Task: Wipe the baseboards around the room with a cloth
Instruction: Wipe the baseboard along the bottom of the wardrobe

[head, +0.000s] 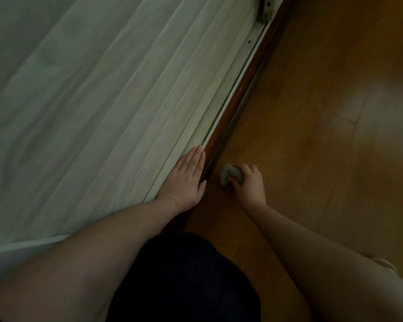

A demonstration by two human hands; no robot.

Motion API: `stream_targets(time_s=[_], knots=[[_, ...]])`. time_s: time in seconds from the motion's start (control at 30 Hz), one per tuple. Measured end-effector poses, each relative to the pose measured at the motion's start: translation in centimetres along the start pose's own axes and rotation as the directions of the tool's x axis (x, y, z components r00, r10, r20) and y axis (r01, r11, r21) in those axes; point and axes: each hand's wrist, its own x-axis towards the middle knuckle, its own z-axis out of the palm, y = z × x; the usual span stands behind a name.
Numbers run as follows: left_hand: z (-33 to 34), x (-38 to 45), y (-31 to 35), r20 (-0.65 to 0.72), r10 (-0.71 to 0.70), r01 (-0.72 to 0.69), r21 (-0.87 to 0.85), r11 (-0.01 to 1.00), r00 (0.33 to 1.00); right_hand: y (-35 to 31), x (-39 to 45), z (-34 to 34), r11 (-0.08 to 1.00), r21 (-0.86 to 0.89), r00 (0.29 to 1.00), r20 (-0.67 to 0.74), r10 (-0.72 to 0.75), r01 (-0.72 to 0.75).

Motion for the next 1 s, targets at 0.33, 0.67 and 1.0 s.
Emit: stream_targets(time_s=[0.33, 0.67, 1.0], knots=[[0.1, 0.1, 0.0, -0.009, 0.010, -0.009, 0.022, 1.000, 1.000, 0.3, 0.8, 2.9, 0.990, 0.081, 0.986, 0.109, -0.124, 0.116], [1.0, 0.1, -0.2, -0.079, 0.014, -0.018, -0.049, 0.999, 0.997, 1.9, 6.5, 0.1, 0.934, -0.080, 0.912, 0.259, -0.319, 0.349], [1.1, 0.1, -0.2, -0.101, 0.017, -0.023, -0.059, 0.998, 0.995, -0.5, 22.5, -9.5, 0.980, -0.176, 0.991, -0.077, -0.108, 0.093]])
